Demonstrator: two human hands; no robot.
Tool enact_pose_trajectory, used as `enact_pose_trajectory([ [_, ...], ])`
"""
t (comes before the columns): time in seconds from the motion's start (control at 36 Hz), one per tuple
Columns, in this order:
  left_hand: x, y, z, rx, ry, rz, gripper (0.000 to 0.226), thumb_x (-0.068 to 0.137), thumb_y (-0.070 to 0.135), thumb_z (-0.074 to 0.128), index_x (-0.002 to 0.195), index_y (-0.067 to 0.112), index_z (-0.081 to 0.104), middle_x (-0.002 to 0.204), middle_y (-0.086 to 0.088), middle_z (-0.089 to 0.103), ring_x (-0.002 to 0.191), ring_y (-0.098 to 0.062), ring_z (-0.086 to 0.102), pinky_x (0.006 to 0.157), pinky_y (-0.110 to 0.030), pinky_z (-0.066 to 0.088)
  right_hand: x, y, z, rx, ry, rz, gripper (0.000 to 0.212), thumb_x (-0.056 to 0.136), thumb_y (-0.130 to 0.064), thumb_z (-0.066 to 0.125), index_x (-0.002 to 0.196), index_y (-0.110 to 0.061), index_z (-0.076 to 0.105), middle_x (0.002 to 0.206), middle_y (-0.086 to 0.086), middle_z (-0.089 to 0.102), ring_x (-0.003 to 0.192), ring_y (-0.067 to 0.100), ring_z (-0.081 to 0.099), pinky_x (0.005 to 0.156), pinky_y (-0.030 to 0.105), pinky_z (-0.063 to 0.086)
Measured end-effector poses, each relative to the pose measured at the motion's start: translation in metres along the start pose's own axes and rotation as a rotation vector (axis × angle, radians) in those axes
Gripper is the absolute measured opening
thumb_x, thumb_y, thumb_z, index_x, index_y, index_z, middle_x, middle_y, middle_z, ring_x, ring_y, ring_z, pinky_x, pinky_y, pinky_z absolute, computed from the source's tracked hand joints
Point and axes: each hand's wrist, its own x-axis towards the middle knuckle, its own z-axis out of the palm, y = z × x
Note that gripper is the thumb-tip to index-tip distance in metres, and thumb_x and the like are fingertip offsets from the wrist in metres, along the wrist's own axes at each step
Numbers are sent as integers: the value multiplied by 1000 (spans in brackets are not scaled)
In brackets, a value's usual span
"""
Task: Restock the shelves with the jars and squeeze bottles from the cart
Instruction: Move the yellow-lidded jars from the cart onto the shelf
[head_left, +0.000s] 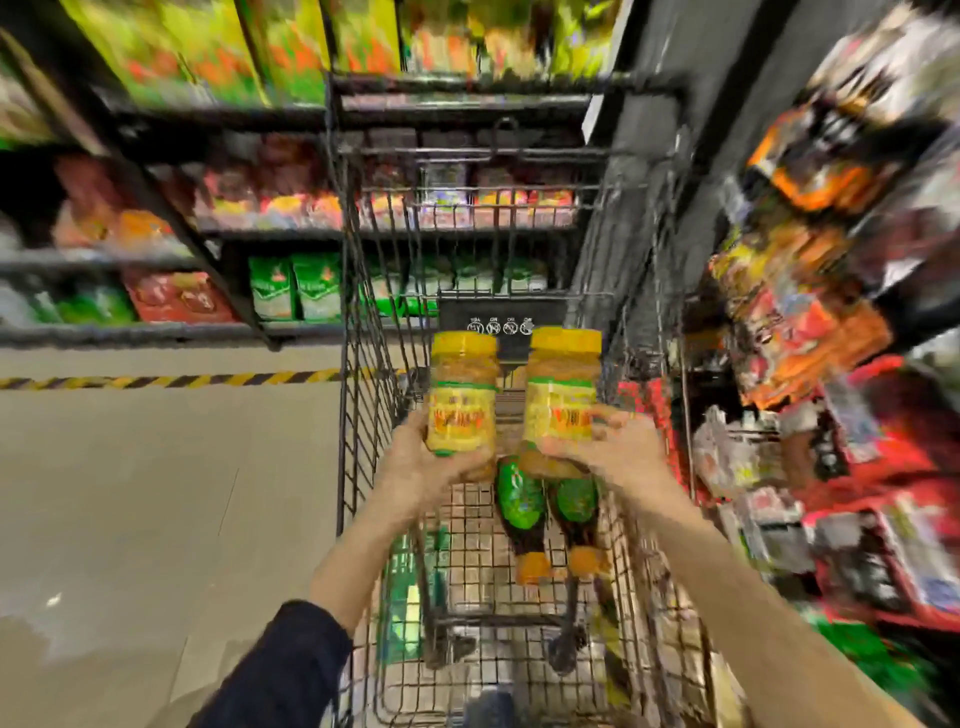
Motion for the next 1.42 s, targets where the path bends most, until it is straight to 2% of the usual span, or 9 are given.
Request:
enact_pose_trajectory([
  [0.14,-45,53,-5,66,58,194,52,59,16,86,100,20,55,106,-4,68,97,-19,64,93,-36,49,-52,-47,-40,70,13,-179,39,54,0,85,74,-23,61,83,1,68,54,-9,62,58,11,53],
  [0.33,-117,121,4,68,24,402,92,39,50,89,119,19,56,107,2,70,99,-15,67,94,-44,51,-130,-90,-96,73,110,-372,43,49,-14,89,80,-29,64,85,-8,70,79,5,68,76,25,54],
  [0.58,-181,188,36,47,-75,688,61,62,3,83,113,18,53,102,4,67,82,5,65,71,-10,51,-216,-126,-160,157,267,-537,42,49,-8,89,82,-23,66,86,-3,73,77,12,70,77,29,56],
  [0.67,-194,207,47,38,-144,750,62,59,5,84,113,20,55,103,5,68,85,2,67,78,-17,54,-245,-131,-176,184,352,-553,48,40,-19,90,83,-22,67,85,-4,74,78,13,70,80,34,56],
  [0.86,-219,243,82,29,-342,923,54,54,1,85,92,29,58,78,19,72,73,7,66,65,-9,51,-326,-121,-204,147,678,-563,43,47,-18,91,82,-26,66,81,-12,70,68,-6,66,74,18,56],
  [1.03,-260,249,122,44,-621,976,60,47,8,92,93,30,61,80,17,73,76,-3,68,71,-18,55,-418,-98,-208,142,1038,-478,112,24,-56,84,121,-7,59,115,-1,65,105,13,61,97,36,49],
  [1.22,-370,226,175,14,-995,988,62,64,-3,80,110,22,45,91,21,54,66,26,53,59,0,44,-552,-48,-195,122,1371,-332,83,34,-49,89,106,-14,66,102,-2,71,94,11,67,89,36,55],
  [1.33,-441,205,198,22,-1202,989,81,64,3,82,134,7,43,125,-3,56,106,1,58,87,-13,42,-634,-19,-180,150,1540,-243,76,41,-40,90,108,-15,66,101,0,72,94,12,68,89,38,55],
  [1.42,-502,184,212,1,-1341,1011,74,63,-2,81,128,8,48,115,-3,60,73,19,58,68,-1,43,-697,2,-163,144,1682,-185,66,41,-38,90,100,-22,66,99,-3,71,94,12,67,89,37,54],
])
